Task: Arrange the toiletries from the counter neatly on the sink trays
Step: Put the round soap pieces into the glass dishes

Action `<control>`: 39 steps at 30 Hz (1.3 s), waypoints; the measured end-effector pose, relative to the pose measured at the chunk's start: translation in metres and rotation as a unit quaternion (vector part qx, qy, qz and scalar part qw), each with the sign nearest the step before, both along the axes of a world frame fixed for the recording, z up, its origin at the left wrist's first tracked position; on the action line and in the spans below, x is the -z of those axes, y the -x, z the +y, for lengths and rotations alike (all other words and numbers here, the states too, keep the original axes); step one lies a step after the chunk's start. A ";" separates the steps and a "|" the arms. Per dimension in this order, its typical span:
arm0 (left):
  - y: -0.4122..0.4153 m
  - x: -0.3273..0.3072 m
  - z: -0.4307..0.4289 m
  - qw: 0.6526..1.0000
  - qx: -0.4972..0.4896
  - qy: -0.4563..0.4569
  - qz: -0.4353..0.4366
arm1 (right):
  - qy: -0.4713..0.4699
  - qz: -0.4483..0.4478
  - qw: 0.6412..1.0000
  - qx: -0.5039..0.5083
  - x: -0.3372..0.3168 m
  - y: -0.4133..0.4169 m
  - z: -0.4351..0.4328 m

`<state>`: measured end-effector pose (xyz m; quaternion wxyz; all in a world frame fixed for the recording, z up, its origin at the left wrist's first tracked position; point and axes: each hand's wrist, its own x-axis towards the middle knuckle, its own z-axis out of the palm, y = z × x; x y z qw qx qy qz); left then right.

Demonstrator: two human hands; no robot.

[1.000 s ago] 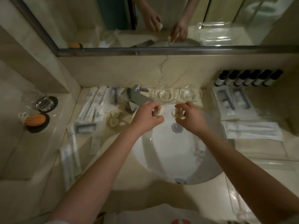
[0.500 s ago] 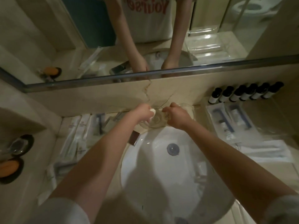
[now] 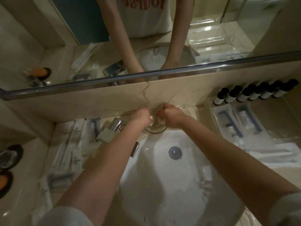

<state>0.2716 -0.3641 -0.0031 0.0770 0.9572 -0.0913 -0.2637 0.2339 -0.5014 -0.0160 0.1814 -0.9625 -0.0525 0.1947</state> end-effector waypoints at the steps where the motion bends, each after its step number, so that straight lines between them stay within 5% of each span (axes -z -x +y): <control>1: 0.000 0.000 0.000 1.000 0.007 -0.006 -0.013 | -0.008 -0.002 1.000 0.009 0.001 0.001 0.000; 13: 0.002 0.011 0.005 0.997 0.068 0.004 -0.021 | 0.041 -0.121 0.979 0.158 0.022 0.023 0.015; 23: 0.001 0.014 0.005 0.998 0.060 0.008 -0.036 | 0.010 -0.045 0.998 0.048 0.005 0.004 -0.002; 39: 0.001 0.007 0.003 0.996 0.073 -0.021 -0.041 | 0.046 -0.104 0.990 0.089 0.014 0.014 0.008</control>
